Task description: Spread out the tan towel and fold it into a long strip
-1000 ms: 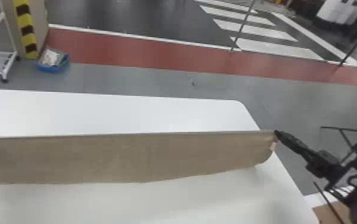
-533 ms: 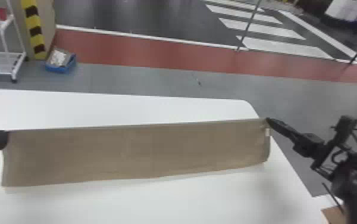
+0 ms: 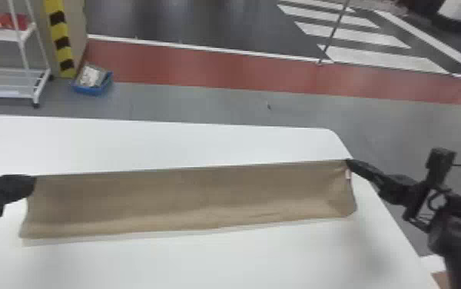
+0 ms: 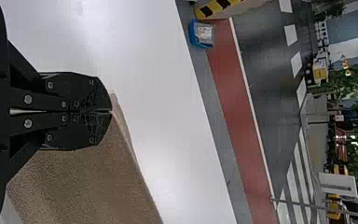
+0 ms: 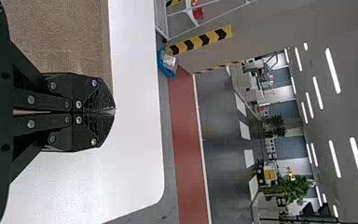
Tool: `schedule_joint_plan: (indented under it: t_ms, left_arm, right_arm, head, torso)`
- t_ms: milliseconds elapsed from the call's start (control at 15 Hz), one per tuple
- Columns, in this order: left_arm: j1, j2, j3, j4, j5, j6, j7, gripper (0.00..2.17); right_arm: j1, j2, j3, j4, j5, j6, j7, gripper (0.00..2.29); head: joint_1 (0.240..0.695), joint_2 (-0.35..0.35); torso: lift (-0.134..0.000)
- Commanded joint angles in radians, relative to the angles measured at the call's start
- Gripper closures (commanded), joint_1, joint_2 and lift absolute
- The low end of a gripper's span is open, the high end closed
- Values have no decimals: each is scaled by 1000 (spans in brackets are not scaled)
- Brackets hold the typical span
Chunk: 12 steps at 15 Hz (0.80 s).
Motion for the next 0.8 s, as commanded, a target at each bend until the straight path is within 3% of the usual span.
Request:
schedule_joint_plan:
  t_ms: [0,67,133,200,533,733]
  left_arm:
    - [-21,-3,-20,36,-1,-7,6,1494]
    - [-26,-4,-33,50,-1,-26,25,1116]
    - [-29,-7,-37,61,-1,-35,39,417]
    - [-32,-7,-39,62,0,-35,46,53]
    - [10,-1,0,50,26,-182,123,22]
    - [51,1,18,24,48,-201,137,22]
  right_arm:
    - [-4,1,39,1,24,-3,-37,1845]
    - [-4,4,54,3,24,-9,-62,1460]
    - [-4,6,60,1,24,-12,-83,745]
    - [-2,10,60,1,24,-25,-102,-2]
    - [39,24,14,-13,-37,-147,-108,56]
    - [77,24,-11,-51,-65,-132,-108,56]
  head:
    - [695,-280]
    - [695,-281]
    - [695,-281]
    - [695,-277]
    - [695,-268]
    - [695,-267]
  torso:
    - [-124]
    - [-124]
    - [-124]
    - [-124]
    - [-124]
    - [-124]
